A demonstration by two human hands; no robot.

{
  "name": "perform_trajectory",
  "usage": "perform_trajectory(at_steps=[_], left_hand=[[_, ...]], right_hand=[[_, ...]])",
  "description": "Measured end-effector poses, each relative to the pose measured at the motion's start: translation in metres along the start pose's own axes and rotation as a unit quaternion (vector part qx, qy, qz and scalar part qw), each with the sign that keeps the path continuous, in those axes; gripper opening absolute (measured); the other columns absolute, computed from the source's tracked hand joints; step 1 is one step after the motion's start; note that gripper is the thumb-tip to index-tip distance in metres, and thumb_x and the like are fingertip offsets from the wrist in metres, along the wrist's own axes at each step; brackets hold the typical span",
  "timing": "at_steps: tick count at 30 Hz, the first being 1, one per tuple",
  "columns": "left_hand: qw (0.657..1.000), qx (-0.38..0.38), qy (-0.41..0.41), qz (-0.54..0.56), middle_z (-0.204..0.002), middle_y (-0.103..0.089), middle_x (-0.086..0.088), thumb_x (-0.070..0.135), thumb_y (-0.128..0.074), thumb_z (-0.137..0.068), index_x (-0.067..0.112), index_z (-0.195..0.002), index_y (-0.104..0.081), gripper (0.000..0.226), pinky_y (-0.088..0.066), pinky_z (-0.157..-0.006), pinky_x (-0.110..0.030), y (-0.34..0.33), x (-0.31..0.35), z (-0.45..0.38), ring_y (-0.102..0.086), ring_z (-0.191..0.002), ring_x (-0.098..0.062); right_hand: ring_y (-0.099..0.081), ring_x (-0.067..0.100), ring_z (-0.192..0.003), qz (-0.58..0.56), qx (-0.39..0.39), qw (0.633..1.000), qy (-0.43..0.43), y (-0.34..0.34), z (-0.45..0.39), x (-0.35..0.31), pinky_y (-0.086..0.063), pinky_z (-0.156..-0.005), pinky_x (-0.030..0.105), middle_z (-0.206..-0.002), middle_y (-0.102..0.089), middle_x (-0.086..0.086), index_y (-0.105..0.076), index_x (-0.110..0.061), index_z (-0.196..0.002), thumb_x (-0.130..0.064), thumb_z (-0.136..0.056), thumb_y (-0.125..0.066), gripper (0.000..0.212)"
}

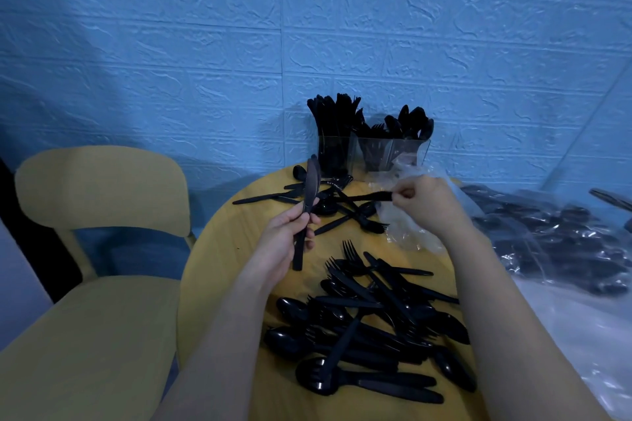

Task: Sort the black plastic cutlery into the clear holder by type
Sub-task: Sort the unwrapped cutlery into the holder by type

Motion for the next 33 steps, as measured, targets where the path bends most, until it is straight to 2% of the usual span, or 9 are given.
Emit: perform_trajectory(at_steps=[2,6,12,17,20,23,26,29,33], left_hand=[[1.000,0.006,0.000,0.005,-0.075,-0.061,0.001,0.002,-0.040,-0.098,0.011,-0.123,-0.060,0.033,-0.044,-0.058,-0.023,0.000,0.000,-0.001,-0.047,-0.063,-0.010],[1.000,0.014,-0.009,0.008,-0.074,-0.063,0.002,0.001,-0.041,-0.098,0.013,-0.121,-0.061,0.033,-0.044,-0.057,-0.023,0.001,0.002,-0.001,-0.048,-0.064,-0.011],[0.997,0.046,-0.052,0.018,-0.082,-0.071,0.002,0.001,-0.041,-0.098,0.013,-0.119,-0.061,0.031,-0.048,-0.062,-0.023,0.008,0.010,-0.001,-0.060,-0.067,-0.008],[0.991,0.086,-0.086,0.049,-0.095,-0.073,-0.003,0.002,-0.041,-0.098,0.015,-0.118,-0.060,0.030,-0.054,-0.076,-0.023,0.017,0.016,0.002,-0.069,-0.081,-0.011],[0.997,0.053,-0.055,0.030,-0.096,-0.074,-0.001,0.002,-0.042,-0.098,0.015,-0.120,-0.060,0.031,-0.055,-0.082,-0.030,0.010,0.013,0.002,-0.070,-0.088,-0.014],[1.000,0.000,-0.012,0.004,-0.097,-0.074,-0.002,0.002,-0.042,-0.098,0.016,-0.118,-0.060,0.031,-0.056,-0.078,-0.032,-0.001,0.009,0.005,-0.071,-0.084,-0.016],[0.999,-0.044,0.012,-0.005,-0.096,-0.074,-0.003,0.005,-0.041,-0.098,0.020,-0.112,-0.061,0.028,-0.056,-0.075,-0.031,-0.008,0.007,0.008,-0.069,-0.075,-0.016],[0.998,-0.052,0.024,0.016,-0.085,-0.072,-0.004,0.008,-0.038,-0.100,0.012,-0.117,-0.060,0.028,-0.052,-0.060,-0.026,-0.009,0.006,0.008,-0.060,-0.062,-0.013],[0.999,-0.049,0.003,-0.018,-0.078,-0.065,0.001,0.014,-0.040,-0.101,0.013,-0.114,-0.063,0.026,-0.045,-0.059,-0.024,-0.007,0.006,0.006,-0.053,-0.060,-0.009]], right_hand=[[-0.055,0.005,-0.061,-0.098,0.047,0.994,-0.010,0.016,0.001,0.000,-0.039,-0.052,0.016,-0.075,-0.064,-0.003,-0.068,-0.017,-0.093,-0.016,-0.092,-0.056,0.012],[-0.058,0.002,-0.057,-0.281,0.097,0.955,0.002,0.036,0.005,-0.005,-0.049,-0.061,0.018,-0.076,-0.065,-0.004,-0.067,-0.022,-0.090,-0.011,-0.089,-0.057,0.015],[-0.068,0.005,-0.069,-0.385,0.001,0.920,0.078,0.047,0.014,-0.026,-0.051,-0.070,0.012,-0.075,-0.071,-0.002,-0.069,-0.017,-0.089,-0.009,-0.083,-0.069,0.010],[-0.059,0.006,-0.060,-0.344,-0.008,0.930,0.126,0.055,0.018,-0.038,-0.049,-0.061,0.014,-0.066,-0.066,0.000,-0.070,-0.017,-0.084,-0.011,-0.087,-0.065,0.008],[-0.053,0.000,-0.057,-0.336,-0.045,0.931,0.139,0.048,0.020,-0.051,-0.044,-0.056,0.012,-0.060,-0.061,-0.009,-0.070,-0.019,-0.084,-0.018,-0.086,-0.065,0.006],[-0.052,0.003,-0.058,-0.279,-0.106,0.941,0.158,0.026,0.013,-0.076,-0.043,-0.056,0.012,-0.062,-0.060,-0.007,-0.069,-0.020,-0.087,-0.024,-0.087,-0.064,0.007],[-0.051,0.002,-0.053,-0.181,-0.106,0.962,0.173,0.010,-0.004,-0.098,-0.045,-0.057,0.015,-0.059,-0.058,-0.008,-0.067,-0.012,-0.088,-0.028,-0.090,-0.063,0.016],[-0.055,0.007,-0.058,-0.087,-0.106,0.975,0.173,-0.002,-0.020,-0.109,-0.047,-0.059,0.024,-0.064,-0.060,-0.004,-0.061,-0.007,-0.088,-0.031,-0.091,-0.061,0.023],[-0.051,0.009,-0.060,-0.017,-0.110,0.979,0.170,-0.016,-0.030,-0.111,-0.035,-0.052,0.022,-0.069,-0.056,-0.004,-0.051,-0.018,-0.076,-0.037,-0.090,-0.061,0.026]])
Point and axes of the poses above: each hand's wrist, its own z-axis away from the middle knuckle, its own y-axis out of the back of the hand, x = y × z, the point moved 7 cm from there along -z, towards the middle knuckle
